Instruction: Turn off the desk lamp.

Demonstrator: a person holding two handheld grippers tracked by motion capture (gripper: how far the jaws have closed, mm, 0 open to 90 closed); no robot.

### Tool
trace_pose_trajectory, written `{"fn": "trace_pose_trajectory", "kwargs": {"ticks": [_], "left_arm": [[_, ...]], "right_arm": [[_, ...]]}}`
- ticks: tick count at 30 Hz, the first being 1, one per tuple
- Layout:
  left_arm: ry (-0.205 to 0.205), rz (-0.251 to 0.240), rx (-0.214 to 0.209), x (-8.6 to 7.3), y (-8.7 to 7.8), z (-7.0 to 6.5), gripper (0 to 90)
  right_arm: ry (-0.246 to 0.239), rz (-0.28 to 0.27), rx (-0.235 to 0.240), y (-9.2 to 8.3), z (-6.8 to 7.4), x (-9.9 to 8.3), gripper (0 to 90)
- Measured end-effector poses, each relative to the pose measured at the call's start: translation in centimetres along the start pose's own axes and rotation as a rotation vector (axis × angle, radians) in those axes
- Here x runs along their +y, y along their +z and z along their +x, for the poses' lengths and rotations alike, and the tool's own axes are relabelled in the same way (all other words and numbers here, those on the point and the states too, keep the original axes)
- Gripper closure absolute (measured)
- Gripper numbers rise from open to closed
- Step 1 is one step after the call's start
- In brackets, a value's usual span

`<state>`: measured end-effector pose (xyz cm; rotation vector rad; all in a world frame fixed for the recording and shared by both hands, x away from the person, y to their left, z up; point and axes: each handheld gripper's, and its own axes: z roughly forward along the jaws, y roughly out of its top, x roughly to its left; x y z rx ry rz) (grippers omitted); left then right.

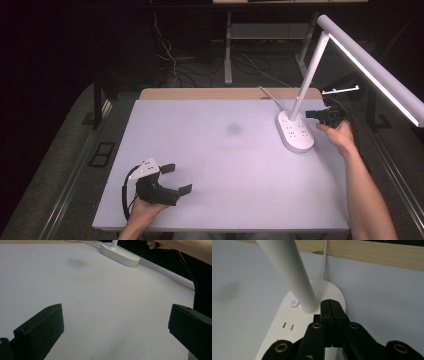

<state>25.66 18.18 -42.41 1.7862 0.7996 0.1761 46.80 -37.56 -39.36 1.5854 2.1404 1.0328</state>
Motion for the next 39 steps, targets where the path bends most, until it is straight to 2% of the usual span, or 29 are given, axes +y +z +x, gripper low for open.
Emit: {"fn": "trace_pose_trajectory", "kwargs": {"ticks": [5,10,19,22,24,25,32,35,37,39], "left_arm": [[0.0,0.001,0.002,0.0,0.0,0.0,0.0],[-0.002,0.001,0.003,0.0,0.0,0.1,0.0],[-0.002,0.0,0.006,0.0,0.0,0.1,0.0],[-0.002,0.001,0.008,0.0,0.0,0.1,0.0],[-0.002,0.003,0.006,0.0,0.0,0.1,0.0],[-0.003,0.004,0.005,0.0,0.0,0.1,0.0],[-0.004,0.003,0.007,0.0,0.0,0.1,0.0],[-0.003,0.002,0.007,0.0,0.0,0.1,0.0],[-0.002,0.002,0.007,0.0,0.0,0.1,0.0],[-0.003,0.001,0.007,0.0,0.0,0.1,0.0]], "right_arm": [[0.041,-0.011,-0.003,1.0,-0.5,-0.1,90.0],[0.08,-0.014,0.015,2.0,-0.5,-0.3,90.0],[0.083,0.012,0.015,3.5,-0.3,-0.6,90.0],[0.139,-0.004,0.033,3.6,-0.5,-0.7,90.0],[0.124,-0.001,0.02,3.6,-0.4,-0.7,90.0],[0.102,0.01,0.006,3.6,-0.3,-0.7,90.0],[0.083,0.003,-0.004,3.6,-0.2,-0.7,90.0],[0.11,-0.001,0.004,3.6,-0.2,-0.6,90.0],[0.099,0.003,-0.003,3.7,-0.1,-0.5,90.0],[0.109,0.0,0.014,3.8,0.0,-0.5,90.0]]}}
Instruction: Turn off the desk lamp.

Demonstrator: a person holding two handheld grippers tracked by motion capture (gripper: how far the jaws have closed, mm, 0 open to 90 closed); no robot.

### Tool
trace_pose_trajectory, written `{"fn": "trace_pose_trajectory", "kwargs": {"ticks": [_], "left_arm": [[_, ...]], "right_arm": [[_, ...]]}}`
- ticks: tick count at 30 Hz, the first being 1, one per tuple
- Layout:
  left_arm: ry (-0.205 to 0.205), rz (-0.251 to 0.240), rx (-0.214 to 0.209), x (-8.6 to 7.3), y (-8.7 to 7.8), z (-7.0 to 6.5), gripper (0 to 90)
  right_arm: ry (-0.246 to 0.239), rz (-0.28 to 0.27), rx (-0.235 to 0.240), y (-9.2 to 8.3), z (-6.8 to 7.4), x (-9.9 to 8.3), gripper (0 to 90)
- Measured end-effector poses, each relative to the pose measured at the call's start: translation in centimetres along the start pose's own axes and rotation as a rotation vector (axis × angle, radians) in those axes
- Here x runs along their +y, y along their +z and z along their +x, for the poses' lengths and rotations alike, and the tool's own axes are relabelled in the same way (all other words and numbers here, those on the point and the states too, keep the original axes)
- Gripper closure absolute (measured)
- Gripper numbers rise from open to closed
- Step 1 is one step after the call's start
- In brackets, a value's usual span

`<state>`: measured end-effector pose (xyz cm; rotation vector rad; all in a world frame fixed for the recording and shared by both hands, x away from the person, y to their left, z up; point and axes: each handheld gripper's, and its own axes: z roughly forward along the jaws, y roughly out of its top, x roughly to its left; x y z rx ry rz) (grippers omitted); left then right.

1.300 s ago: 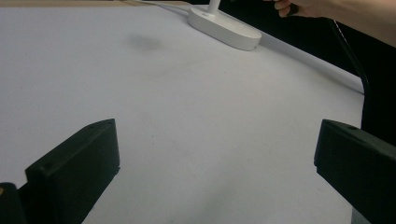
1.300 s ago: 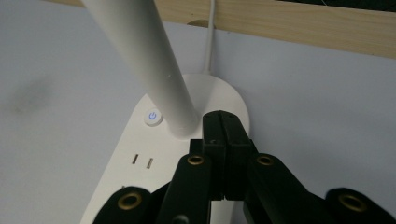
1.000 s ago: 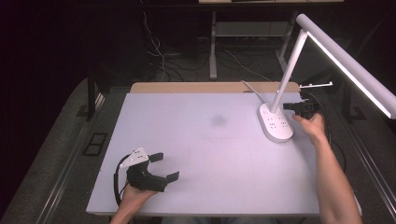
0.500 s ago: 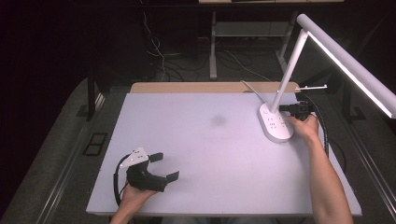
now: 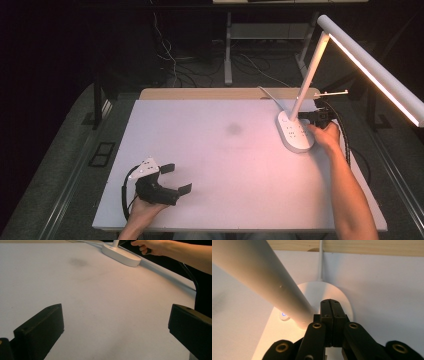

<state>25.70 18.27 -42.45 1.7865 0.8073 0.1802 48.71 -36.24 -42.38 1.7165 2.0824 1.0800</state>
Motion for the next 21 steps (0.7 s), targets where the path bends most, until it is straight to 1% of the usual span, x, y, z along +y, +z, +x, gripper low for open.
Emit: {"fn": "trace_pose_trajectory", "kwargs": {"ticks": [4,8,10,11,12,14,17,18,19,21], "left_arm": [[0.0,0.001,-0.001,-0.01,0.02,-0.03,0.0],[0.001,0.005,-0.004,-0.03,0.12,-0.07,0.0],[0.0,0.005,-0.004,-0.02,0.16,-0.06,0.0],[0.0,0.005,-0.004,-0.02,0.17,-0.07,0.0],[0.0,0.005,-0.003,-0.02,0.19,-0.08,0.0],[0.003,0.004,-0.003,0.01,0.19,-0.11,0.0],[0.002,0.003,-0.002,-0.01,0.13,-0.13,0.0],[0.001,0.004,-0.002,-0.02,0.13,-0.13,0.0],[0.002,0.005,-0.002,-0.01,0.12,-0.09,0.0],[0.001,0.003,-0.002,0.02,0.11,-0.07,0.0]], "right_arm": [[-0.007,0.0,-0.028,0.04,0.19,0.0,90.0],[0.003,-0.011,-0.03,0.12,0.26,-0.16,90.0],[-0.004,-0.008,-0.03,0.14,0.3,-0.23,90.0],[0.001,-0.011,-0.032,0.14,0.4,-0.29,90.0],[-0.013,-0.017,-0.04,0.18,0.42,-0.28,90.0],[-0.019,-0.011,-0.055,0.16,0.58,-0.17,90.0],[-0.01,-0.003,-0.055,0.08,0.65,-0.08,90.0],[-0.016,-0.009,-0.057,0.08,0.58,-0.04,90.0],[-0.001,-0.005,-0.053,0.08,0.59,-0.01,90.0],[0.009,-0.004,-0.048,0.09,0.48,0.04,90.0]]}}
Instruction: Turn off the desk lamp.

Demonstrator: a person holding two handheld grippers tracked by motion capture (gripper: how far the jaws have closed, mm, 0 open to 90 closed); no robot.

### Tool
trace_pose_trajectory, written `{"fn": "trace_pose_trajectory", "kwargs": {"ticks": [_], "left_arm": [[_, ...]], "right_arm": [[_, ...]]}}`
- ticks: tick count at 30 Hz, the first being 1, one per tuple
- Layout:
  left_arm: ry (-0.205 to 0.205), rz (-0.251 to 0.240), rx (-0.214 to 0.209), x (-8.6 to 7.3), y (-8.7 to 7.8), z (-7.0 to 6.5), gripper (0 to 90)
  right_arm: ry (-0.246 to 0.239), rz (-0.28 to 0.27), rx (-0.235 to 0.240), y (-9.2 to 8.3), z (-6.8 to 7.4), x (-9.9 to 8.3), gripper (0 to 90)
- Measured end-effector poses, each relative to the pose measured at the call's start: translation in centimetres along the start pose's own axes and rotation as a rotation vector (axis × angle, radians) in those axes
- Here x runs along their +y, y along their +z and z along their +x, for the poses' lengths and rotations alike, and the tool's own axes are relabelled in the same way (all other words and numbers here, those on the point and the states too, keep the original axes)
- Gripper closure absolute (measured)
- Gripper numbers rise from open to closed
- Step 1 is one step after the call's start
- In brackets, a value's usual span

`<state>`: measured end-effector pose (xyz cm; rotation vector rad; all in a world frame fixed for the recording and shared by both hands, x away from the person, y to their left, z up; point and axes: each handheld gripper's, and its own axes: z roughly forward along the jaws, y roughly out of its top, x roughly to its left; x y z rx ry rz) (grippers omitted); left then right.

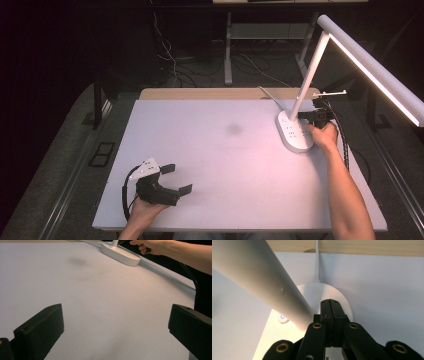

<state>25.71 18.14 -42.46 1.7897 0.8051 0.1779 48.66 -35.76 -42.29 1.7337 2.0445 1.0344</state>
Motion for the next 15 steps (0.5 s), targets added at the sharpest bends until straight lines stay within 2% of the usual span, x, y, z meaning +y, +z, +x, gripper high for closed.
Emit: {"fn": "trace_pose_trajectory", "kwargs": {"ticks": [10,15], "left_arm": [[-0.002,0.0,-0.002,-0.04,-0.06,-0.11,0.0],[0.0,0.002,-0.006,-0.04,0.05,-0.13,0.0]], "right_arm": [[0.024,-0.007,0.013,0.02,-0.18,-0.13,90.0],[-0.003,-0.005,-0.02,0.06,0.24,-0.19,90.0]]}}
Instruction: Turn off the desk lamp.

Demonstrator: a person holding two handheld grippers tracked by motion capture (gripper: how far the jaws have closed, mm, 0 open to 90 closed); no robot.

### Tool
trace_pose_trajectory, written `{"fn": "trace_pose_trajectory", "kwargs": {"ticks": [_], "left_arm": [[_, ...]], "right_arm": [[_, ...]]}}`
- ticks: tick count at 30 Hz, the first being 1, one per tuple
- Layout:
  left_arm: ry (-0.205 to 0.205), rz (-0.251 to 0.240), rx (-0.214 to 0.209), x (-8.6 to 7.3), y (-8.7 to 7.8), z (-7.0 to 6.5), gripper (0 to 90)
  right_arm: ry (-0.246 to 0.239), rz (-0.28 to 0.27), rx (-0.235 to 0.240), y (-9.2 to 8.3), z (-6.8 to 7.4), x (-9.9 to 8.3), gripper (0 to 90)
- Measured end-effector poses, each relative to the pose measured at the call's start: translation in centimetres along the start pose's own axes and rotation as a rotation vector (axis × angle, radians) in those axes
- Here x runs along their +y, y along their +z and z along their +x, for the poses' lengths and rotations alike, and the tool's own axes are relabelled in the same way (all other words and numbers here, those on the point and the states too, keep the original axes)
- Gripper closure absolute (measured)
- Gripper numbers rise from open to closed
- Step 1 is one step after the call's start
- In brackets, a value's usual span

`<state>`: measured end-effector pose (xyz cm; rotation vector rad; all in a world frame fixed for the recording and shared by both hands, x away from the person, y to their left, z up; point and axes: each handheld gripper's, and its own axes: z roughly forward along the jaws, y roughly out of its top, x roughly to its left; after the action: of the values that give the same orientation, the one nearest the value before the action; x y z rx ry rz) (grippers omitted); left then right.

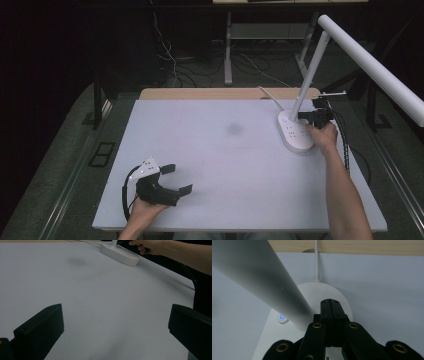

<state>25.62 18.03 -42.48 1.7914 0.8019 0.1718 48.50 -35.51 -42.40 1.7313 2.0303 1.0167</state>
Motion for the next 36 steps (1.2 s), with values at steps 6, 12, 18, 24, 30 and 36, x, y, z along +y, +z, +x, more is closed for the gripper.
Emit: {"fn": "trace_pose_trajectory", "kwargs": {"ticks": [6,12,18,24,30,36], "left_arm": [[0.002,0.001,0.0,0.0,0.0,0.0,0.0],[0.003,-0.002,0.0,0.0,-0.1,0.1,0.0],[-0.001,-0.002,0.003,0.0,-0.1,0.2,0.0],[0.002,-0.006,0.003,0.1,-0.3,0.1,0.0],[0.001,-0.009,-0.001,0.1,-0.3,0.0,0.0],[0.002,-0.01,-0.009,0.1,-0.2,-0.2,0.0]], "right_arm": [[0.015,-0.004,0.006,0.0,-0.1,-0.1,90.0],[0.026,0.001,0.011,0.0,-0.2,0.0,90.0],[0.042,-0.039,0.028,-0.2,-0.2,0.1,90.0],[0.032,-0.044,0.024,-1.0,-0.1,0.2,90.0],[0.039,-0.05,0.023,-2.5,0.2,0.1,90.0],[0.044,-0.056,0.027,-3.8,0.2,-0.4,90.0]]}}
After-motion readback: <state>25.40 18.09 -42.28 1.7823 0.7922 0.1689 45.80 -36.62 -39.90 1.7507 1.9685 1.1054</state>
